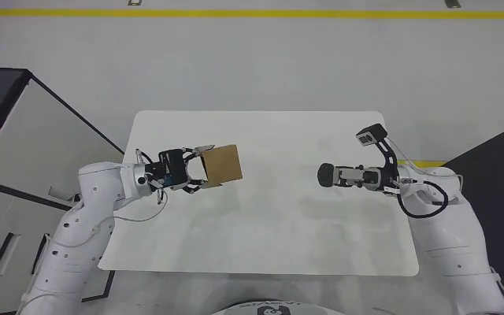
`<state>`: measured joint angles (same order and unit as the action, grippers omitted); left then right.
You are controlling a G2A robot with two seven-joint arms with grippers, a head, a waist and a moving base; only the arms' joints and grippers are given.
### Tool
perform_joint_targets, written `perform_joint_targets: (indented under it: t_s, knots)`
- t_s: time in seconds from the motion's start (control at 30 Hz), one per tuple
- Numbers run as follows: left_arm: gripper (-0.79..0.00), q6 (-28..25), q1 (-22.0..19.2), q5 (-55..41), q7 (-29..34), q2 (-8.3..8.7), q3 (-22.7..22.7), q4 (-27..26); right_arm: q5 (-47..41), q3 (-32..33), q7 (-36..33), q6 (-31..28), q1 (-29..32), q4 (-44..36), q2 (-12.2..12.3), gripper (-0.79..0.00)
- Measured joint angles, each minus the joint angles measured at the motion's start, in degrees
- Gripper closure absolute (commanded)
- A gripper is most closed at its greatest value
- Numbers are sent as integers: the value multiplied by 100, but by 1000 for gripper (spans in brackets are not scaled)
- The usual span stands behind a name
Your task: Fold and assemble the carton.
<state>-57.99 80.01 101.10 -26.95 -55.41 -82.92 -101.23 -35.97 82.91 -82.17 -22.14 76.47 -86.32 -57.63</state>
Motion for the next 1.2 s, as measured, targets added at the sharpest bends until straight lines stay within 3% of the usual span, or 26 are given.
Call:
perform_joint_targets:
  t_s: [0.5, 0.7, 0.97, 1.2]
  knots:
    - [0, 16, 17, -33, 7, -2, 20, -15, 0, 0, 0, 0, 0, 0, 0, -785]
    - [0, -1, 209, -596, -148, 93, 464, 30, 0, 0, 0, 0, 0, 0, 0, -785]
    - [0, -1, -17, -1219, 23, 354, 1266, 466, 0, 0, 0, 0, 0, 0, 0, -785]
    - [0, -1, -46, -1285, 52, 382, 1314, 457, 0, 0, 0, 0, 0, 0, 0, -785]
